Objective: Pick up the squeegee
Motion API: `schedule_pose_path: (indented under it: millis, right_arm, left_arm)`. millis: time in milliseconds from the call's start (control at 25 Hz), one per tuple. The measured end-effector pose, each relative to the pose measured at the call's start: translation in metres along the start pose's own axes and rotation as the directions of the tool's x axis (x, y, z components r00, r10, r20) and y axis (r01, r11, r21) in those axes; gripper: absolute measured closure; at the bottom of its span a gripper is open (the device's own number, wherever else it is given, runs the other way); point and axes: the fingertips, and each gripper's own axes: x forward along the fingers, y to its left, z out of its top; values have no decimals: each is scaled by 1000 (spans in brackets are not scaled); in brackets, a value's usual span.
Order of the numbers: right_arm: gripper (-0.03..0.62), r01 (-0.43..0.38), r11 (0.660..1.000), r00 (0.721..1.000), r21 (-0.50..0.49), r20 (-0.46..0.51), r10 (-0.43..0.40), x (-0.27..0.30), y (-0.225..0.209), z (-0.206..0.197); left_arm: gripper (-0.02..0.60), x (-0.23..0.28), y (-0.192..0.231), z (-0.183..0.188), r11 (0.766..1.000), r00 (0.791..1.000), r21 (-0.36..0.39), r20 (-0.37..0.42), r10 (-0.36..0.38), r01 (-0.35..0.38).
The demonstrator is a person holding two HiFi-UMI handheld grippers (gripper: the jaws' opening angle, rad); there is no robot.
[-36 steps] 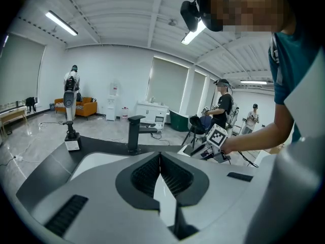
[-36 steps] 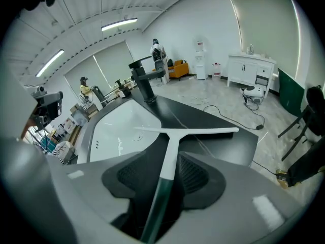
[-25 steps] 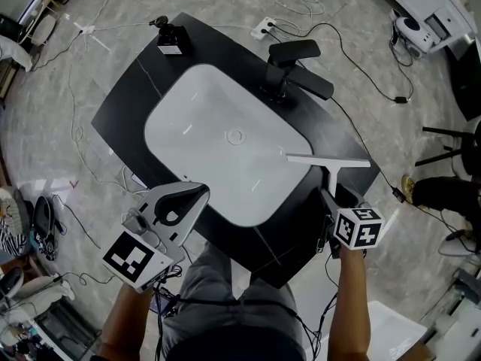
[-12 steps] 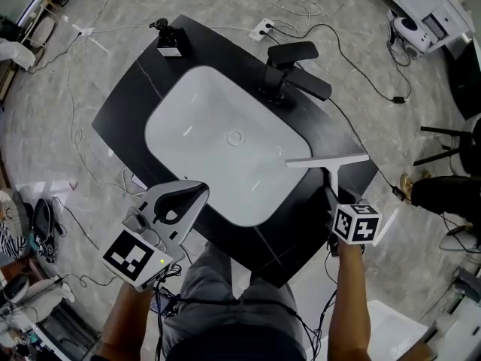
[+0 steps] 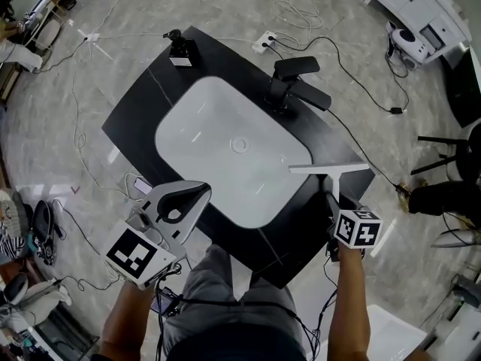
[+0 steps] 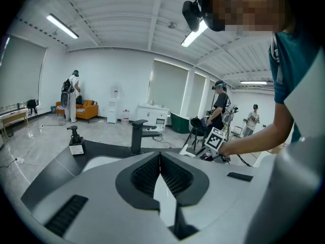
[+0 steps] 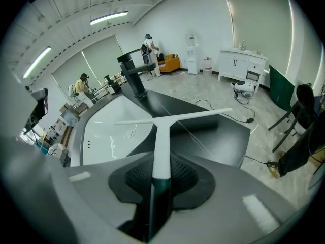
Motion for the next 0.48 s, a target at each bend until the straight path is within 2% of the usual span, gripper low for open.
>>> schedule_pose_path:
  millis: [320, 480]
  right_arm:
    - [497, -4, 1000, 999, 11, 46, 4, -37, 13, 16]
    - [497, -8, 1000, 997, 12, 81, 7, -60, 19, 25]
  left_arm:
    - [575, -25, -5, 28, 1000, 999, 19, 31, 9, -10]
    - [575, -38, -9, 43, 998, 999, 55, 49, 4, -7]
